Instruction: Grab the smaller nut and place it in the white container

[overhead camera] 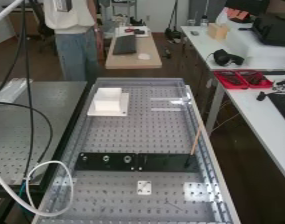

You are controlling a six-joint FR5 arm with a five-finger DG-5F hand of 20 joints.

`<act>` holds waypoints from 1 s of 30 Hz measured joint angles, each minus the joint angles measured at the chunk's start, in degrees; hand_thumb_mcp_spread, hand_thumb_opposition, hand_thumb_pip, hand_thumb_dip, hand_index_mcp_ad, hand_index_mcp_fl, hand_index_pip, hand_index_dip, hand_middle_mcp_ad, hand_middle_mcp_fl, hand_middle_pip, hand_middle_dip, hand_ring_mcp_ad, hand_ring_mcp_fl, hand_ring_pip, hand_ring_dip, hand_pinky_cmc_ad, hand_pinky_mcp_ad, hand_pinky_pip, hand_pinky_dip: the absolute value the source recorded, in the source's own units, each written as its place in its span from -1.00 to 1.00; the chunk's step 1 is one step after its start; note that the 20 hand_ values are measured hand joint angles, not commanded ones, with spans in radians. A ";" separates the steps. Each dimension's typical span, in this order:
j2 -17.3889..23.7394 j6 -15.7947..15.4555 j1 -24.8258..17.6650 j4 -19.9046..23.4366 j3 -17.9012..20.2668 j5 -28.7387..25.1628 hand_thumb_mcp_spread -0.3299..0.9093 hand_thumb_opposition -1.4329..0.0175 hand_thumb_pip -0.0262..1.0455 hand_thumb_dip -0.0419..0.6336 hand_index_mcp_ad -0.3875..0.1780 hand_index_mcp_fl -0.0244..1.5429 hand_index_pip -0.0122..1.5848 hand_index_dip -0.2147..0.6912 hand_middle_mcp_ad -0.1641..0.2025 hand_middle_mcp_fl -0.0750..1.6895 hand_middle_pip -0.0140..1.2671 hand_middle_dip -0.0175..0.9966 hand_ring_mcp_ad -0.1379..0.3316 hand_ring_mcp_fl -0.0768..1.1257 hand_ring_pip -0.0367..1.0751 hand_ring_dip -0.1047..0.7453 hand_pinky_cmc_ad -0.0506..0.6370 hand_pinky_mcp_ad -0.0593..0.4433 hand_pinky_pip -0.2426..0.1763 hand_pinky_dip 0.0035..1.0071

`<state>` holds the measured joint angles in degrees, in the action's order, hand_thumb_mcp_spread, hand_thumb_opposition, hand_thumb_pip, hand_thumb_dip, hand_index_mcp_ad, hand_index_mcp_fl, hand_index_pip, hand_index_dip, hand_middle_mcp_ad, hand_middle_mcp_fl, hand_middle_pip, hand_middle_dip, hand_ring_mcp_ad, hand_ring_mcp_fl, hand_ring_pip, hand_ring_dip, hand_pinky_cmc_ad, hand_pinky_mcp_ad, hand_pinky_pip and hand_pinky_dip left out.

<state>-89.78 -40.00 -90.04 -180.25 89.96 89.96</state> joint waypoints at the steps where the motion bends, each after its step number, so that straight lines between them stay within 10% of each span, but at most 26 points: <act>1: 0.00 0.00 0.00 0.00 0.00 0.00 -0.15 0.00 -0.70 -0.81 0.62 -0.94 -0.90 -0.46 0.70 -0.90 -0.76 -0.87 0.72 -0.81 -0.77 -0.90 0.25 0.22 -0.43 -0.68; 30: 1.27 1.62 0.60 6.76 8.49 -0.59 -0.15 0.00 -0.70 -0.81 0.62 -0.94 -0.90 -0.46 0.71 -0.90 -0.75 -0.87 0.71 -0.79 -0.77 -0.90 0.25 0.22 -0.42 -0.67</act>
<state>-88.51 -38.38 -89.44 -173.49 98.46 89.37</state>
